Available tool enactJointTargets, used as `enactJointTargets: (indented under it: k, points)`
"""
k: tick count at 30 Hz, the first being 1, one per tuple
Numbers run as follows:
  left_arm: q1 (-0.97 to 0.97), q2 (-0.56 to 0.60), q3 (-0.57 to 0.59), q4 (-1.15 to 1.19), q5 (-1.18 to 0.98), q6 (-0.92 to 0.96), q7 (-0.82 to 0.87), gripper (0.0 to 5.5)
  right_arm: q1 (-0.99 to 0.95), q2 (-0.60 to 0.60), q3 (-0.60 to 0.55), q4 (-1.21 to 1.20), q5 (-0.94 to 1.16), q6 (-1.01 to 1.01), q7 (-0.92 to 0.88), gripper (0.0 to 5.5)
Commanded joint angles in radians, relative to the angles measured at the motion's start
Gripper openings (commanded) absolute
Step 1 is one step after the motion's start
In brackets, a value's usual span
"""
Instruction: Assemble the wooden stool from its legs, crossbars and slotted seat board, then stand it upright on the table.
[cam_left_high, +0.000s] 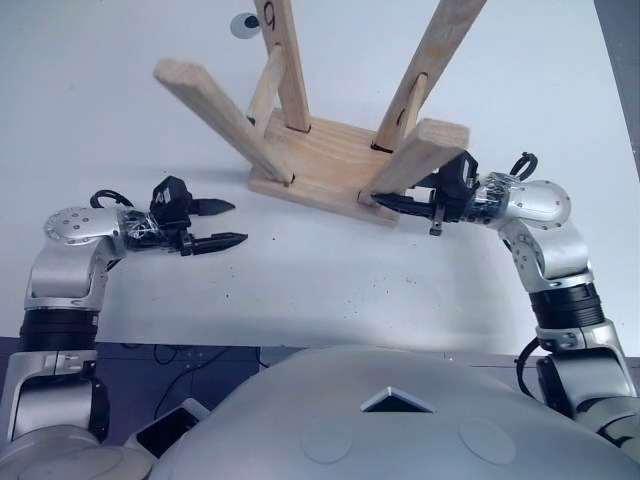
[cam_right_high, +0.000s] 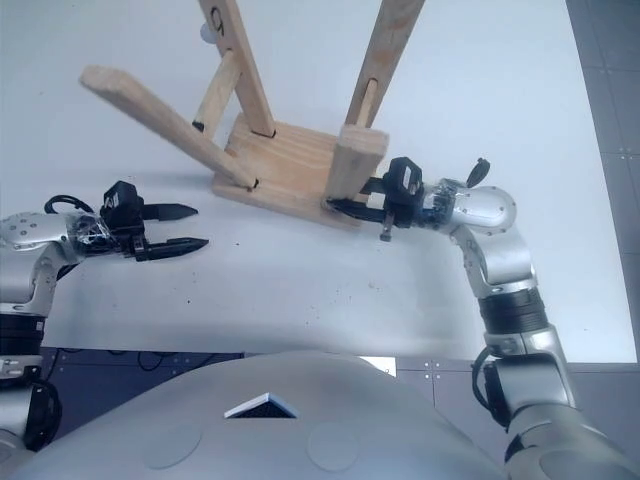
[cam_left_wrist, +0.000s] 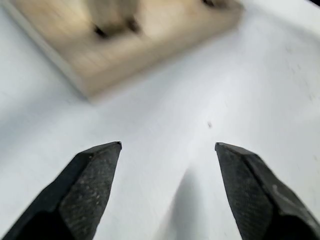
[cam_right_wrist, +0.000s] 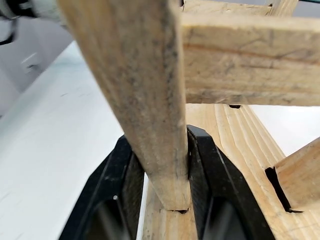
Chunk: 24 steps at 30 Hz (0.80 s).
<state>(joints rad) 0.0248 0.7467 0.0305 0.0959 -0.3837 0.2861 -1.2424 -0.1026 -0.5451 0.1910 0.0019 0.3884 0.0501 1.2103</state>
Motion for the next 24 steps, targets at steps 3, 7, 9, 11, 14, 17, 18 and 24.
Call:
enactJointTargets:
  k: [3, 7, 9, 11, 14, 17, 18, 24]
  points:
    - [-0.033, -0.086, 0.018, -0.104, -0.101, 0.018, 0.030, 3.97, -0.013, -0.050, 0.015, 0.024, 0.024, 0.045, 0.118, 1.09]
    - [-0.028, -0.127, 0.015, -0.156, -0.162, 0.041, 0.034, 4.13, -0.019, -0.040, 0.016, 0.025, 0.014, 0.051, 0.117, 1.09]
    - [-0.025, -0.128, 0.021, -0.164, -0.179, 0.051, 0.030, 3.98, -0.021, -0.036, 0.019, 0.022, 0.015, 0.061, 0.116, 1.09]
    - [-0.018, -0.114, 0.022, -0.168, -0.189, 0.063, 0.018, 3.66, -0.022, -0.036, 0.018, 0.021, 0.018, 0.067, 0.120, 1.09]
    - [-0.009, -0.106, 0.009, -0.170, -0.186, 0.070, 0.012, 3.20, -0.028, -0.035, 0.012, 0.025, 0.021, 0.077, 0.115, 1.09]
    - [0.010, -0.105, -0.005, -0.175, -0.188, 0.086, 0.005, 2.71, -0.038, -0.030, 0.007, 0.032, 0.026, 0.094, 0.106, 1.09]
    - [0.016, -0.101, -0.008, -0.177, -0.197, 0.114, 0.007, 2.55, -0.042, -0.029, 0.003, 0.030, 0.035, 0.115, 0.100, 1.09]
    - [0.051, -0.118, -0.001, -0.201, -0.329, 0.331, 0.048, 1.89, -0.054, -0.034, -0.023, -0.018, 0.139, 0.318, 0.085, 1.09]
